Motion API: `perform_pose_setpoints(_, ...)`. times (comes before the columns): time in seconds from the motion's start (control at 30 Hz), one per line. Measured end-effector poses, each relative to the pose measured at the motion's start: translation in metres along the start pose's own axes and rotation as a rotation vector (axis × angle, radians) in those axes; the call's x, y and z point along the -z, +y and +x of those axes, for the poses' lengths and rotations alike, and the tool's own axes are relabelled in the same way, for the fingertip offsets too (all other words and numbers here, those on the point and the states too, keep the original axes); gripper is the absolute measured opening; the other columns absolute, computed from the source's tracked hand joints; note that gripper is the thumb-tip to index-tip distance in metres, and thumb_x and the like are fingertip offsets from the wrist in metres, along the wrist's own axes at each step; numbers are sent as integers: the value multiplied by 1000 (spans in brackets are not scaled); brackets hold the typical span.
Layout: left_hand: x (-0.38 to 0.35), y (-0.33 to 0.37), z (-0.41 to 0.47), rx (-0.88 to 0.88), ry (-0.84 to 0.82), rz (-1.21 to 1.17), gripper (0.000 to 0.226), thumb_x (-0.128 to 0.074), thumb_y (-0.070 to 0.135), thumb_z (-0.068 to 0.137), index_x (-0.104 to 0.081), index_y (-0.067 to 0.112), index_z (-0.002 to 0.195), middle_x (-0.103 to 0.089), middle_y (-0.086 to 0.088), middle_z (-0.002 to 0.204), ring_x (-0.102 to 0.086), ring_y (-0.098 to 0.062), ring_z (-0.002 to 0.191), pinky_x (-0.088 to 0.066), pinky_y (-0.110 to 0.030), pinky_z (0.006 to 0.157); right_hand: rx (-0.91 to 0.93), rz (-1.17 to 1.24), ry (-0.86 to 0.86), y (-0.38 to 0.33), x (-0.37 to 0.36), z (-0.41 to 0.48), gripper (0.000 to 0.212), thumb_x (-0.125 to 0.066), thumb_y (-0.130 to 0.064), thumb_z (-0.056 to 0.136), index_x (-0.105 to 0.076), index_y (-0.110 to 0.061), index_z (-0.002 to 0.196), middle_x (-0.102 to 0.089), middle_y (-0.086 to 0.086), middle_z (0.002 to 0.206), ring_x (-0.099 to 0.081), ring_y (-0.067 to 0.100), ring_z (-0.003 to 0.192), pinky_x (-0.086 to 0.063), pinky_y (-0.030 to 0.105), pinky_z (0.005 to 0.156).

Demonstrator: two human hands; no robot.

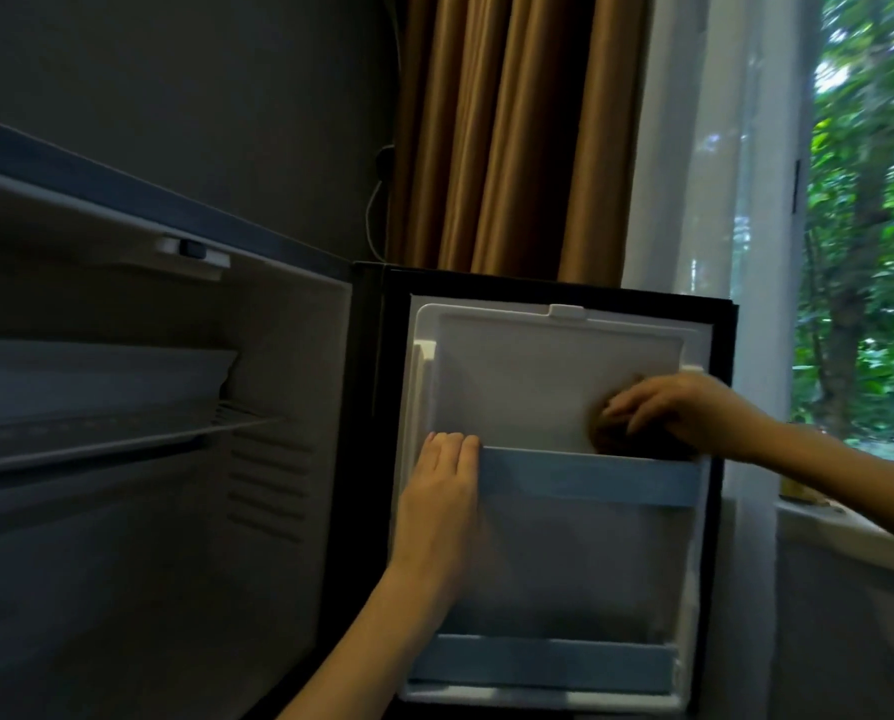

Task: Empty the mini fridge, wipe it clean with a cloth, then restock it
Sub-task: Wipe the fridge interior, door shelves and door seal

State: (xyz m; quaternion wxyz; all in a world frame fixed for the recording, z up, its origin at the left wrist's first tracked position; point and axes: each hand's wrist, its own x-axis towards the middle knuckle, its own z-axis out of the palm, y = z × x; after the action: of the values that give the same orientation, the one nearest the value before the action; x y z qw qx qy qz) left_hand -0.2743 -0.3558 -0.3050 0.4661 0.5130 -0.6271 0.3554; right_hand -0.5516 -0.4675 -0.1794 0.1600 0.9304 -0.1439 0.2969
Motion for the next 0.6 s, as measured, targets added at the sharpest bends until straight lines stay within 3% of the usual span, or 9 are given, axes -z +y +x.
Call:
perform_pose_setpoints(0.07, -3, 1, -1, 27, -1, -7, 59, -79, 0, 51, -65, 1, 108, -65, -10, 102, -64, -27, 99, -54, -40, 92, 17, -76, 172, 0, 6, 19, 27, -55, -40, 93, -74, -22, 89, -65, -5, 114, -69, 23, 100, -54, 41, 85)
perform_pose_setpoints(0.13, -6, 0, -1, 37, -3, 5, 59, -80, 0, 51, -65, 0, 109, -66, -11, 102, -66, -29, 98, -51, -43, 96, 11, -91, 267, -10, -1, 50, 13, -67, -17, 87, -74, -12, 97, -62, 0, 116, -65, 24, 105, -54, 43, 90)
perform_pose_setpoints(0.17, -6, 0, -1, 34, 1, 15, 59, -80, 1, 51, -66, -1, 108, -66, -12, 101, -66, -29, 97, -51, -44, 97, 14, -70, 298, -20, -10, 65, 19, -72, -5, 81, -72, -10, 99, -62, 2, 117, -63, 24, 107, -53, 43, 92)
perform_pose_setpoints(0.23, -7, 0, 1, 28, 7, 33, 58, -80, 3, 52, -66, -1, 108, -67, -12, 100, -67, -29, 95, -50, -40, 98, 93, -2, 213, -33, -32, 77, 24, -72, 3, 76, -74, -10, 96, -65, 6, 118, -63, 25, 109, -52, 43, 93)
perform_pose_setpoints(0.3, -6, 1, 2, 36, 22, 21, 56, -78, 2, 51, -67, 0, 105, -67, -12, 97, -67, -29, 93, -51, -39, 96, 165, -32, -2, -35, -52, 66, 18, -70, 4, 73, -77, -9, 82, -70, 6, 113, -66, 23, 105, -55, 40, 86)
perform_pose_setpoints(0.4, -6, 3, 3, 62, 31, -3, 53, -74, -4, 51, -65, 0, 103, -65, -11, 94, -66, -29, 91, -45, -37, 102, 90, -72, -206, -21, -38, 36, 18, -68, 4, 63, -76, -11, 70, -74, 0, 102, -70, 12, 89, -59, 34, 71)
perform_pose_setpoints(0.5, -6, 3, 2, 68, 42, -4, 51, -71, -6, 53, -64, 0, 103, -64, -11, 94, -64, -30, 91, -41, -35, 104, -30, -184, -244, -7, 5, 14, 30, -67, 9, 52, -74, -18, 61, -75, -6, 92, -69, 4, 80, -56, 28, 64)
perform_pose_setpoints(0.6, -6, 5, 2, 86, 27, -16, 51, -71, -6, 55, -63, 0, 104, -63, -12, 94, -64, -32, 93, -48, -41, 100, -40, -300, -96, 2, 40, 20, 39, -74, 20, 52, -74, -17, 66, -73, -1, 93, -71, 21, 81, -57, 37, 69)
